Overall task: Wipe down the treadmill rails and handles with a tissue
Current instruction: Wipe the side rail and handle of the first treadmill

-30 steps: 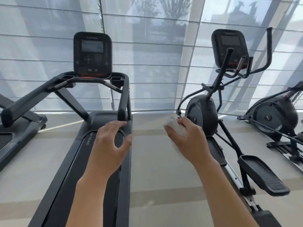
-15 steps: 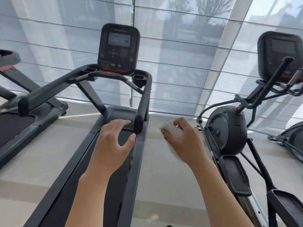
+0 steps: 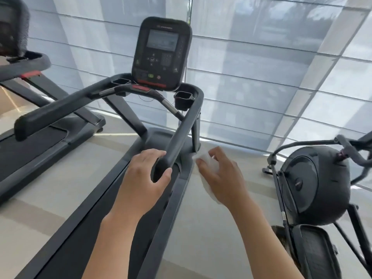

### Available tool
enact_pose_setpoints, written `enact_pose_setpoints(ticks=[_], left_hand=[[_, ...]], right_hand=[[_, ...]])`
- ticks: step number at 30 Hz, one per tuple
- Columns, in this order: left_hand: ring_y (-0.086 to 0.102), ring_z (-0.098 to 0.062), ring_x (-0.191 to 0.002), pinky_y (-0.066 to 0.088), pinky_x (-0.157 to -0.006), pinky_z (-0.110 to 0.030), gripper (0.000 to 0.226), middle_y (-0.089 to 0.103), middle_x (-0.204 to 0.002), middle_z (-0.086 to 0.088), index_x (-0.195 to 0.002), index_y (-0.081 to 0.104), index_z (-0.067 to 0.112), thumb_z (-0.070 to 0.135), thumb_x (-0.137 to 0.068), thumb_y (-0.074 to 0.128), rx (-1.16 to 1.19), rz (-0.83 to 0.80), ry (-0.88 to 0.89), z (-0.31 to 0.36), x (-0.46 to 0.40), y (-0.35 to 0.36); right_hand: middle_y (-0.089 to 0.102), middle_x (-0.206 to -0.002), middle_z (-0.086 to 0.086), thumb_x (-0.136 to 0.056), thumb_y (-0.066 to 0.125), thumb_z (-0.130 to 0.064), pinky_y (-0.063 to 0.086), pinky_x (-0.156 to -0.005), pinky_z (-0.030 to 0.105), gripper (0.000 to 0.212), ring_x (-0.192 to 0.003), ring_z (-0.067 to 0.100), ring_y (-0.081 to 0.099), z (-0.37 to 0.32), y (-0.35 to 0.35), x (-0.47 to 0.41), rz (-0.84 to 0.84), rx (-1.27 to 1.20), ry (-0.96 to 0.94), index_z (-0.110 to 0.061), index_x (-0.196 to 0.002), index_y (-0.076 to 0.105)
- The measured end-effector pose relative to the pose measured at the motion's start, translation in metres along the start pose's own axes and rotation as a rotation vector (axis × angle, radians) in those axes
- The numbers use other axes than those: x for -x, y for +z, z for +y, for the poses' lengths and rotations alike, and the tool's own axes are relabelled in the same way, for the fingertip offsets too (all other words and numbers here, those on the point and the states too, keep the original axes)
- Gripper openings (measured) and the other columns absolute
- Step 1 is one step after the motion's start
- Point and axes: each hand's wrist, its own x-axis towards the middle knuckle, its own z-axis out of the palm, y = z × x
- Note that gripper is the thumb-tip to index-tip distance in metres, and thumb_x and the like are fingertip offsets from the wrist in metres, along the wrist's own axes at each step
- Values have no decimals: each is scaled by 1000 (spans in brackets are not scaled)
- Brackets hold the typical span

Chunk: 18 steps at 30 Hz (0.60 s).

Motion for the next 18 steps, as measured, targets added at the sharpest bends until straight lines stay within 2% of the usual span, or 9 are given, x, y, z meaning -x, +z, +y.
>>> enact_pose_setpoints(ticks=[3, 7, 10, 13, 15, 18], left_hand=[[44, -1, -128, 41, -111, -28, 44, 57, -138, 20, -138, 60, 33, 44, -96, 63, -52, -18, -40, -3, -11, 20], [44, -3, -130, 41, -112, -29, 46, 56, -139, 20, -139, 59, 33, 45, -95, 62, -123, -61, -113, -17, -24, 34], [43, -2, -132, 40, -113, -29, 48, 55, -140, 22, -141, 58, 33, 45, -95, 64, -152, -66, -156, -32, -39, 43], [41, 0, -135, 39, -114, -29, 52, 52, -143, 22, -144, 54, 34, 44, -95, 67, -165, -98, -192, -48, -54, 56], [40, -1, -139, 41, -117, -33, 56, 51, -146, 22, -146, 52, 34, 46, -94, 68, -166, -111, -200, -60, -65, 64], [39, -4, -142, 42, -119, -42, 61, 50, -149, 19, -149, 49, 33, 50, -93, 68, -175, -125, -193, -78, -87, 72]], right_hand=[[60, -77, -7, -98, 59, -48, 41, -59, 33, 19, -69, 10, 59, 24, 11, -25, -53, -56, -36, -35, -99, 45], [61, -88, -13, -98, 61, -51, 52, -68, 38, 20, -77, 10, 60, 46, 37, -43, -159, -100, -21, -37, -106, 49], [61, -94, -21, -95, 66, -54, 52, -74, 33, 26, -85, 3, 59, 57, 59, -61, -200, -123, -20, -36, -111, 55], [64, -99, -20, -92, 70, -56, 52, -75, 29, 33, -87, 2, 60, 65, 78, -80, -237, -106, -47, -34, -116, 64], [65, -99, -20, -91, 71, -57, 50, -74, 26, 36, -87, 1, 60, 69, 85, -96, -246, -71, -68, -31, -116, 69], [66, -95, -16, -90, 71, -59, 53, -75, 31, 37, -84, 3, 61, 69, 91, -132, -230, -12, -91, -30, -113, 73]])
